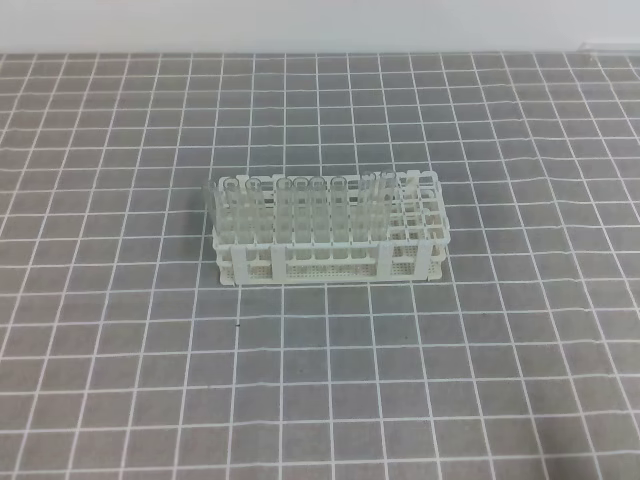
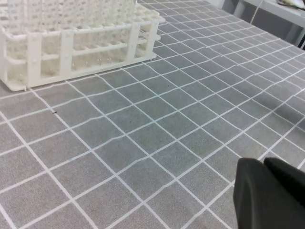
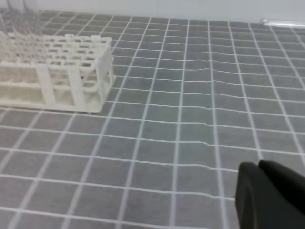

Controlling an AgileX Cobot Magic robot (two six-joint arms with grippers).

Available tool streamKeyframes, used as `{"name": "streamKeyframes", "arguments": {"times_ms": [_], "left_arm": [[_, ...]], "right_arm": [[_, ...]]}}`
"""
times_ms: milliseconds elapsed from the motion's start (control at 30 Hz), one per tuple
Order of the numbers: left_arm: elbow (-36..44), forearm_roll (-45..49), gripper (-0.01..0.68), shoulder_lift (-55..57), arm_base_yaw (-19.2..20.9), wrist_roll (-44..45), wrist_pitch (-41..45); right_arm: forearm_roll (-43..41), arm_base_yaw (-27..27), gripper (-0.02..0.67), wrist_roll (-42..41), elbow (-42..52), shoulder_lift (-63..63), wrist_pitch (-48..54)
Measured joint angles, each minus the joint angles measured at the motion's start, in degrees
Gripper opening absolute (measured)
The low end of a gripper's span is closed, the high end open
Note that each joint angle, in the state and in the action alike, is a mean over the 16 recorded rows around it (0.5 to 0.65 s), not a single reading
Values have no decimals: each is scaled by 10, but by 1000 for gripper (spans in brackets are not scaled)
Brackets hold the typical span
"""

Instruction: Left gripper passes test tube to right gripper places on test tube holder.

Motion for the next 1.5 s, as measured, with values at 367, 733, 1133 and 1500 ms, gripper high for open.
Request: {"name": "streamKeyframes", "arguments": {"times_ms": [367, 733, 1133, 1500], "left_arm": [[0, 1, 0, 0, 0, 0, 3], [0, 2, 0, 1, 0, 0, 2], [-1, 17, 0, 0, 85, 10, -43], [0, 23, 0, -25, 340, 19, -66]], "right_arm": [[48, 0, -1, 0, 0, 0, 12], [51, 0, -1, 0, 0, 0, 12], [52, 0, -1, 0, 0, 0, 12], [52, 0, -1, 0, 0, 1, 13]]}}
